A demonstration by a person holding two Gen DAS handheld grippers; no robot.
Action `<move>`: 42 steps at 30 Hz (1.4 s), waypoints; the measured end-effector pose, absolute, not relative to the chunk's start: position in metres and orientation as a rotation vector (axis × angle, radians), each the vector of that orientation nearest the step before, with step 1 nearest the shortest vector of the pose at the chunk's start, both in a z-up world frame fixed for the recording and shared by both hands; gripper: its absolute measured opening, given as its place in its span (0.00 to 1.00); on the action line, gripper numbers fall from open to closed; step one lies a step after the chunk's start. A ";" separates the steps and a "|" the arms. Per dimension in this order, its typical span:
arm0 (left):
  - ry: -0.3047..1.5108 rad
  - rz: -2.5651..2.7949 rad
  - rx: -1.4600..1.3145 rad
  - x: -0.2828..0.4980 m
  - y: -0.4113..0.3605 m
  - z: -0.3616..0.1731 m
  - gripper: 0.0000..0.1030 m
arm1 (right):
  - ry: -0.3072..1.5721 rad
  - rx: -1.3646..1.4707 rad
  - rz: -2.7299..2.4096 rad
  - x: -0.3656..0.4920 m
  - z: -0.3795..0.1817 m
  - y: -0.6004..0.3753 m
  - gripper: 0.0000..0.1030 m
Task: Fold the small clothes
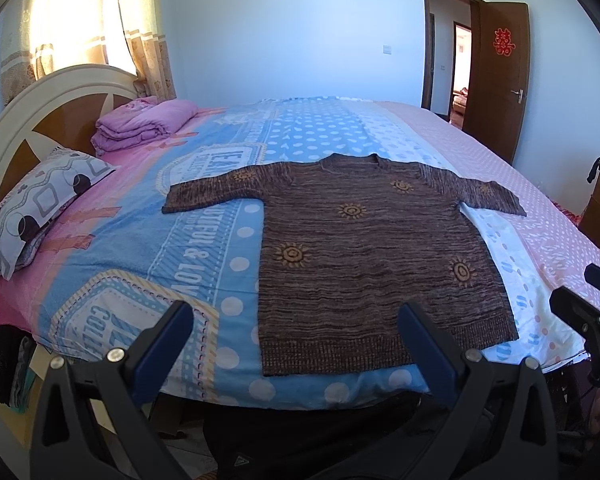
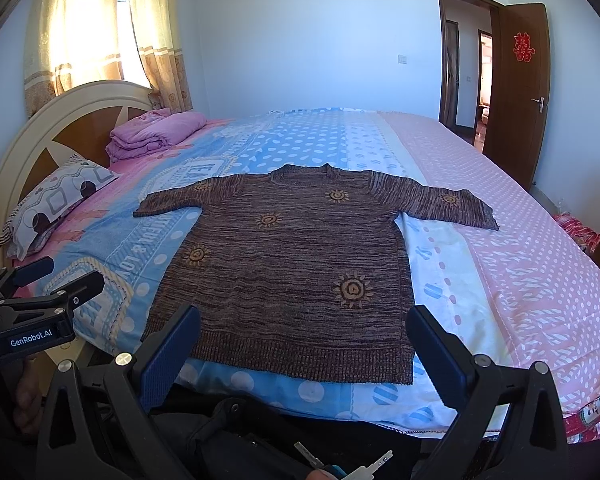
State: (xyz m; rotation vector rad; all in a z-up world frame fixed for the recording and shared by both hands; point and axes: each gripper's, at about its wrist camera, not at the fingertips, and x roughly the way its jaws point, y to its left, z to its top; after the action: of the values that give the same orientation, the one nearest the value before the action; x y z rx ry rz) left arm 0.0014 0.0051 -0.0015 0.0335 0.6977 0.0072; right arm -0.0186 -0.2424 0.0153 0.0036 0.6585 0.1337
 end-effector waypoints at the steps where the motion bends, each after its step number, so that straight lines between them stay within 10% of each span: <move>1: 0.700 0.007 0.034 0.002 0.005 -0.002 1.00 | 0.660 0.004 0.134 -0.019 0.015 -0.242 0.99; 42: 0.714 0.007 0.030 0.003 0.010 -0.006 1.00 | 0.687 0.019 0.150 -0.014 0.008 -0.243 0.99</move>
State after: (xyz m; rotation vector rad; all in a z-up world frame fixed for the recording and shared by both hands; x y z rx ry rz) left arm 0.0033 0.0099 -0.0065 0.0304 0.7139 0.0069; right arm -0.0143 -0.2433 0.0085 0.0192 0.6868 0.1500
